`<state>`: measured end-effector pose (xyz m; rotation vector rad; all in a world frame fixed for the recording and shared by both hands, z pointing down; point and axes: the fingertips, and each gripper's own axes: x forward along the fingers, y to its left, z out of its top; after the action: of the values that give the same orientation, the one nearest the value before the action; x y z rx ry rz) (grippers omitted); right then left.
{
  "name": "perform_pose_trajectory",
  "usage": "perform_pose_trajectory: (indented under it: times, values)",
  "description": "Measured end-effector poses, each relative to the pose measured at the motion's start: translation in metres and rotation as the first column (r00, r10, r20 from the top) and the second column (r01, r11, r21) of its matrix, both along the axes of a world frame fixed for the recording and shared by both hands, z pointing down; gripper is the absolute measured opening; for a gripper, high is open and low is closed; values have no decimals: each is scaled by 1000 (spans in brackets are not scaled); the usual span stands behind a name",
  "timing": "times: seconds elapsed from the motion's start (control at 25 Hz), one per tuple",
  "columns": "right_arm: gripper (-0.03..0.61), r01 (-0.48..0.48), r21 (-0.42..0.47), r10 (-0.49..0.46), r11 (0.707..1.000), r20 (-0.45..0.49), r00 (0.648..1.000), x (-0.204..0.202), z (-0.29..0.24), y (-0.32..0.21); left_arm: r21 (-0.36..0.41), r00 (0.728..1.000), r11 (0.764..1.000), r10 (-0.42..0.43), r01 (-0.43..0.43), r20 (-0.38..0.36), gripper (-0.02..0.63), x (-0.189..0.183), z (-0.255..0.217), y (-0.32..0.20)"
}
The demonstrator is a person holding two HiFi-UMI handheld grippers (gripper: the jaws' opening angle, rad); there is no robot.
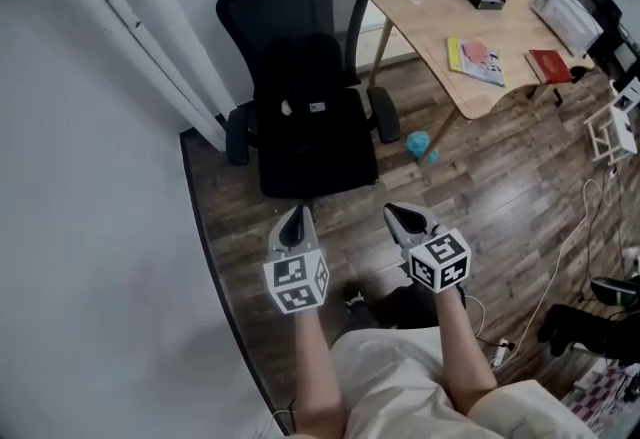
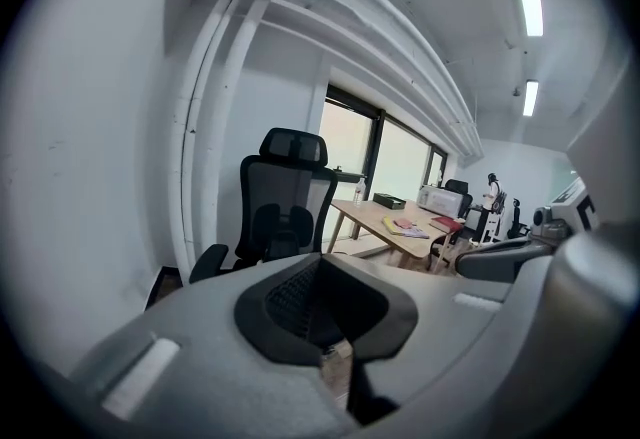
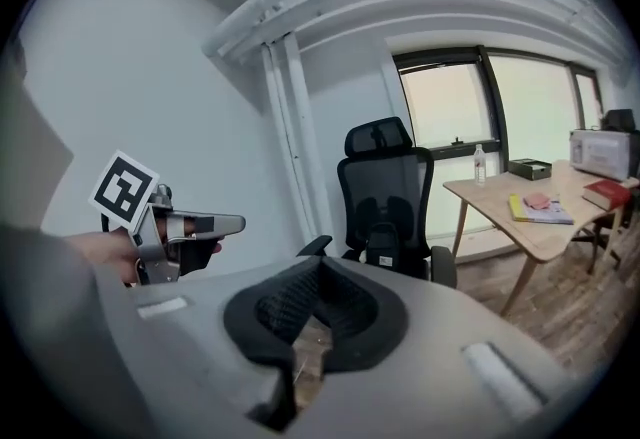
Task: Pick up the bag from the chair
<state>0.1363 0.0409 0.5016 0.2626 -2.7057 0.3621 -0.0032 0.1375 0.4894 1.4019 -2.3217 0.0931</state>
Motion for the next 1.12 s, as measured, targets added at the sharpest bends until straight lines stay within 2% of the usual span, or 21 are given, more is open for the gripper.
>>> perform_pose_trajectory:
  times: [0.4, 0.56, 0.68, 0.84, 1.0, 1.12]
  values:
    - [1, 84, -62, -80, 995, 65, 995, -65, 6, -71, -48, 990, 990, -134, 136, 32, 5, -38, 2, -14]
    - [2, 157, -95, -145, 983, 120, 982, -98, -5, -106, -17, 976, 976, -217, 217, -1, 5, -59, -6, -38]
    - [2, 205, -87, -194, 975, 127, 973, -113, -10, -144, -43, 967, 966, -256, 256, 16, 6, -66, -3, -67]
    - [1, 206, -113, -187, 972, 155, 970, -125, -6, -202, -76, 960, 957, -281, 281, 14, 5, -65, 5, -110]
    - [1, 252, -50, -243, 967, 134, 961, -136, 1, -240, -92, 960, 956, -279, 279, 9, 5, -61, 5, -145]
    - [1, 233, -56, -222, 971, 153, 963, -147, 6, -269, -111, 966, 960, -257, 257, 15, 5, -61, 10, -166]
